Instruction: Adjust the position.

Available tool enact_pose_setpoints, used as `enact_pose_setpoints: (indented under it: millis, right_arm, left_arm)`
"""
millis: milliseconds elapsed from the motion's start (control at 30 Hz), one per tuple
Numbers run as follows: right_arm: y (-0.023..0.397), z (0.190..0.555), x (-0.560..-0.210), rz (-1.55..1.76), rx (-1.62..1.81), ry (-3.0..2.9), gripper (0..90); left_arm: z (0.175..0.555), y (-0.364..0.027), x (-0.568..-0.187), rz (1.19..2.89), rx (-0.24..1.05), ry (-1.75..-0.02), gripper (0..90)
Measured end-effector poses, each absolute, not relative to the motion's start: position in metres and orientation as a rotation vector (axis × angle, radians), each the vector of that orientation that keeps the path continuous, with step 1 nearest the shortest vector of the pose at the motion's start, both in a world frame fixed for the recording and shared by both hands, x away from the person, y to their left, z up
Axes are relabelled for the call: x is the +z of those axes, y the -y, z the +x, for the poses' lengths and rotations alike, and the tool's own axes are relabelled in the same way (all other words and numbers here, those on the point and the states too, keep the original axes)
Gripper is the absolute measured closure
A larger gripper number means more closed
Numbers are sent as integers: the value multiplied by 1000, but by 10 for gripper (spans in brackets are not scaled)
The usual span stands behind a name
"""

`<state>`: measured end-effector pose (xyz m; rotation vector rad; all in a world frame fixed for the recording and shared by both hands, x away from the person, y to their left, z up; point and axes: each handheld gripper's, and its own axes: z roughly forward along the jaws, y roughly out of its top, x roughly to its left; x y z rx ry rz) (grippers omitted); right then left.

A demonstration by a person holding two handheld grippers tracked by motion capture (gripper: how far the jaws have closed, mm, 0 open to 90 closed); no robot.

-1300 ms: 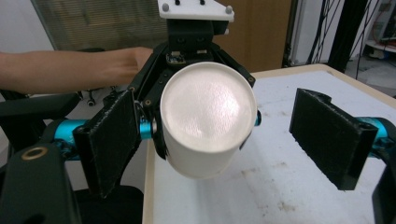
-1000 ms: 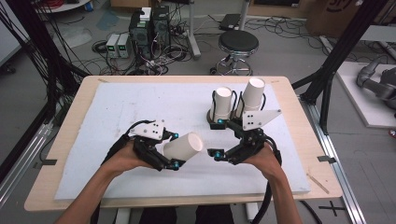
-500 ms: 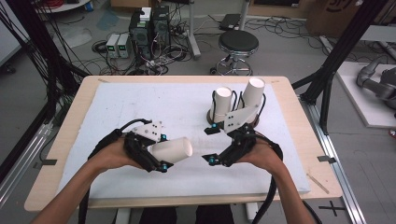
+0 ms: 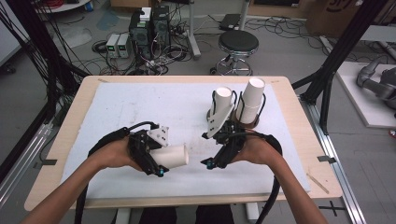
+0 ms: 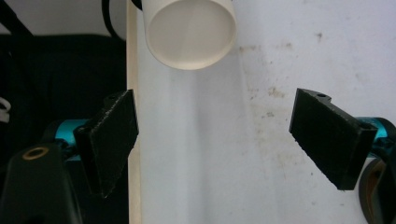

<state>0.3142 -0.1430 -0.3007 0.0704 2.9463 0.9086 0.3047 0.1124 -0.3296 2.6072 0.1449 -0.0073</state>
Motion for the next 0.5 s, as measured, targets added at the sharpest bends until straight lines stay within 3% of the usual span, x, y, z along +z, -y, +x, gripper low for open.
enact_pose_setpoints:
  millis: [500]
  right_arm:
    - [118,311,-308,-2,674,-3019,166]
  left_arm:
    - [302,-93,-328,2694,8,-126,261]
